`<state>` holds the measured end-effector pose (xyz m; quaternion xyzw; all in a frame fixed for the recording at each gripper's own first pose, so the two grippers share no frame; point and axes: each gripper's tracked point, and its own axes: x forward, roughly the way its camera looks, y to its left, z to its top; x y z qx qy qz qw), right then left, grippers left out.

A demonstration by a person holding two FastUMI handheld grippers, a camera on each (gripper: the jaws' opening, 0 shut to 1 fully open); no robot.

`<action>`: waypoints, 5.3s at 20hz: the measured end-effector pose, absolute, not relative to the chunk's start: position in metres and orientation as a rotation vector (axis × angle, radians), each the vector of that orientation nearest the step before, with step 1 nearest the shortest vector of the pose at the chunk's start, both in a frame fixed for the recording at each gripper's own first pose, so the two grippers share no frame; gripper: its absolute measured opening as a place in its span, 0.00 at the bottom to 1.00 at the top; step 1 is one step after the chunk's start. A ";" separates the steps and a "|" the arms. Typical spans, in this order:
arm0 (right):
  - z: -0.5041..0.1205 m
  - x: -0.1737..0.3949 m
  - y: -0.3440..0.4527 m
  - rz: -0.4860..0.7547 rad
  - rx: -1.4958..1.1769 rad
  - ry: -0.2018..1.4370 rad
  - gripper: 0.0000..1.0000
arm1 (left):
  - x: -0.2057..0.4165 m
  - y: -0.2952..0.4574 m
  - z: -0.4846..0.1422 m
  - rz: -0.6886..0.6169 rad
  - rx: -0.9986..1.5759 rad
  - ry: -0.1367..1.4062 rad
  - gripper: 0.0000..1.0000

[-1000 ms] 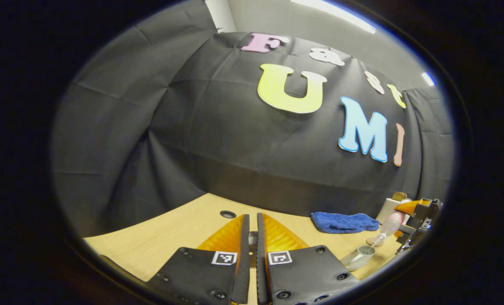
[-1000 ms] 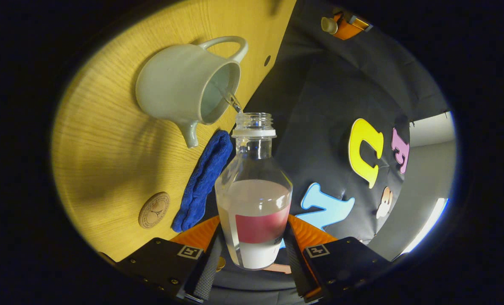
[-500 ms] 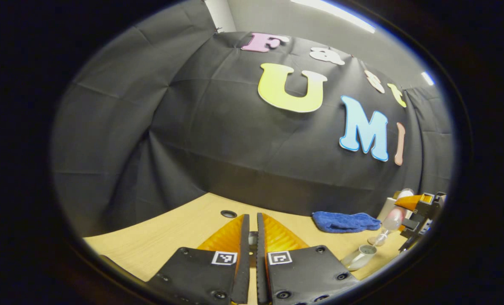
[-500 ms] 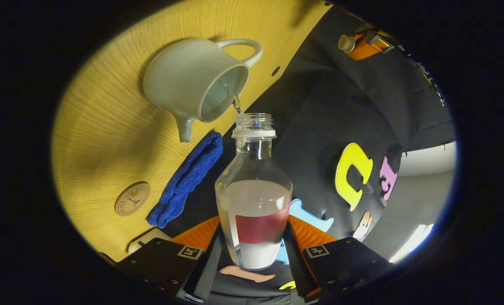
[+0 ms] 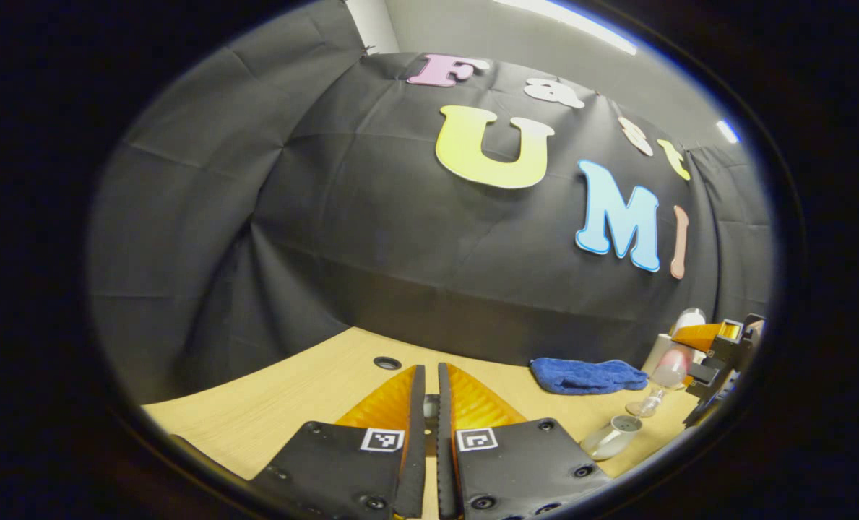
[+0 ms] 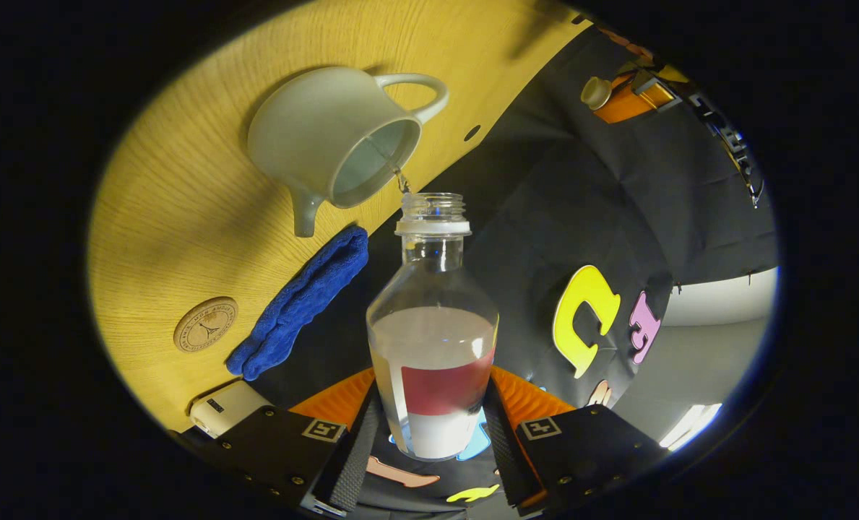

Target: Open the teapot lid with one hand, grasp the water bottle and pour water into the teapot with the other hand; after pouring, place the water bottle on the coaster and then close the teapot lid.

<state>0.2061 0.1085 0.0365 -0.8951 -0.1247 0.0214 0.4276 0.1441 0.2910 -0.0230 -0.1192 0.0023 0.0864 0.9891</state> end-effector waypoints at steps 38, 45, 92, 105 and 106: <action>-0.043 0.263 -0.007 0.110 -0.143 0.287 0.74 | 0.150 0.282 -0.033 0.192 -0.132 0.011 0.13; -0.071 0.280 -0.009 0.093 0.024 0.325 0.74 | 0.151 0.280 -0.033 0.183 -0.127 0.015 0.13; -0.013 0.075 0.000 0.021 -0.022 -0.029 0.94 | 0.196 -0.019 -0.039 -0.136 0.015 0.121 0.13; -0.016 0.078 -0.010 0.020 0.076 0.001 0.95 | 0.221 -0.016 -0.070 -0.099 0.045 0.161 0.13; -0.018 0.077 -0.010 0.024 0.078 0.007 0.95 | 0.222 -0.017 -0.075 -0.102 0.036 0.171 0.13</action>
